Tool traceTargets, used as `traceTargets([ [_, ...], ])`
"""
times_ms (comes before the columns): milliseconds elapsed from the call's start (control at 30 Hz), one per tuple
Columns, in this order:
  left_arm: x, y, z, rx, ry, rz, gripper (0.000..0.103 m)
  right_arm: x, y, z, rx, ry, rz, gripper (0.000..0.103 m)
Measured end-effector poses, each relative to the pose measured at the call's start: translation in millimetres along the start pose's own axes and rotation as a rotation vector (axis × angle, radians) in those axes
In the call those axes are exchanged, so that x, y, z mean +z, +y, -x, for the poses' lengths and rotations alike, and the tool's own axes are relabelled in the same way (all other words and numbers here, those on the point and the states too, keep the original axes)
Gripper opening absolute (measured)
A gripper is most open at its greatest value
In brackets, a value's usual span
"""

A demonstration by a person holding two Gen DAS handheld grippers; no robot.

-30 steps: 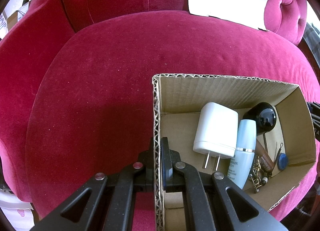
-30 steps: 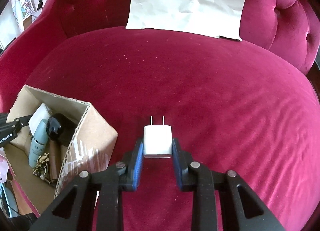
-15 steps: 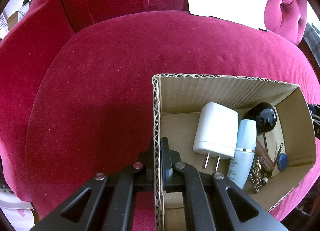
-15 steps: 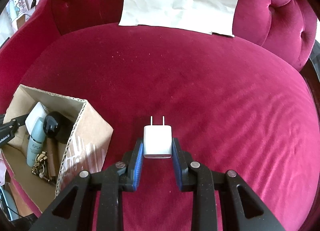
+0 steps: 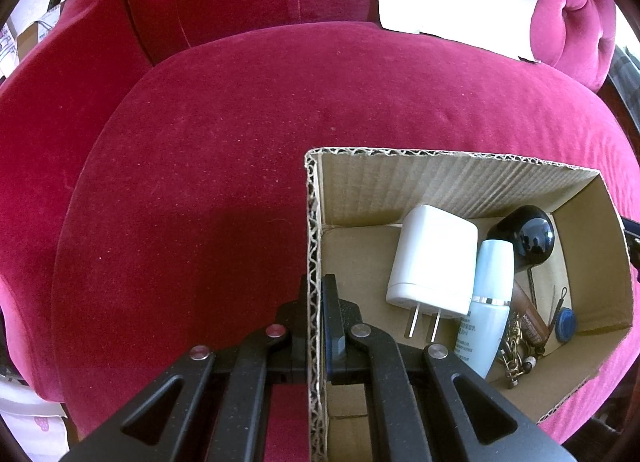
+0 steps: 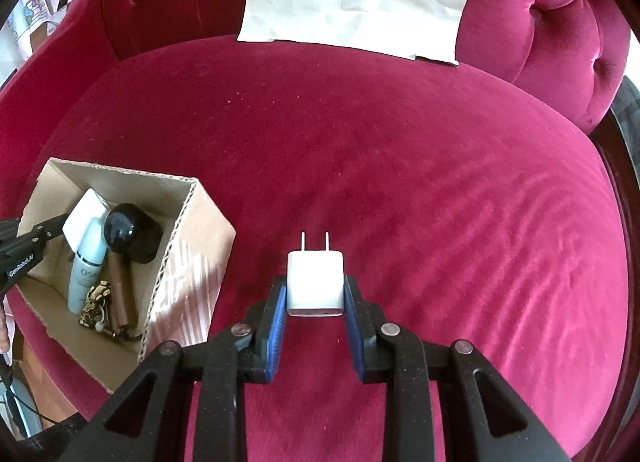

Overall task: Organize rigid objects
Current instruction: 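Lower the right gripper around the white USB charger and close, then lift the charger and carry it over the box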

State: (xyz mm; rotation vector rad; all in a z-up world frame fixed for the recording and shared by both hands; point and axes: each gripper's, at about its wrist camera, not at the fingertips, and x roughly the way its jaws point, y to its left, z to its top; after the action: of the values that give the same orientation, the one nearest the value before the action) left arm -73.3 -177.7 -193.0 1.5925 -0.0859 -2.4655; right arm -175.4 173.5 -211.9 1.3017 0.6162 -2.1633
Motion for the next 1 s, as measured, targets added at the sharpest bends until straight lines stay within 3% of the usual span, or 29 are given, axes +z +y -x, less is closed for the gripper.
traceTargets([
  [467,2.0,15.4,2.0,0.001,0.0,0.0,0.003,-3.3,5.9,32.1,-0.009,0.037,-0.001,0.028],
  [1000,1.4,16.0,3.1,0.001,-0.002,0.0,0.003,8.0,22.5,75.4,-0.016,-0.003,0.016,0.028],
])
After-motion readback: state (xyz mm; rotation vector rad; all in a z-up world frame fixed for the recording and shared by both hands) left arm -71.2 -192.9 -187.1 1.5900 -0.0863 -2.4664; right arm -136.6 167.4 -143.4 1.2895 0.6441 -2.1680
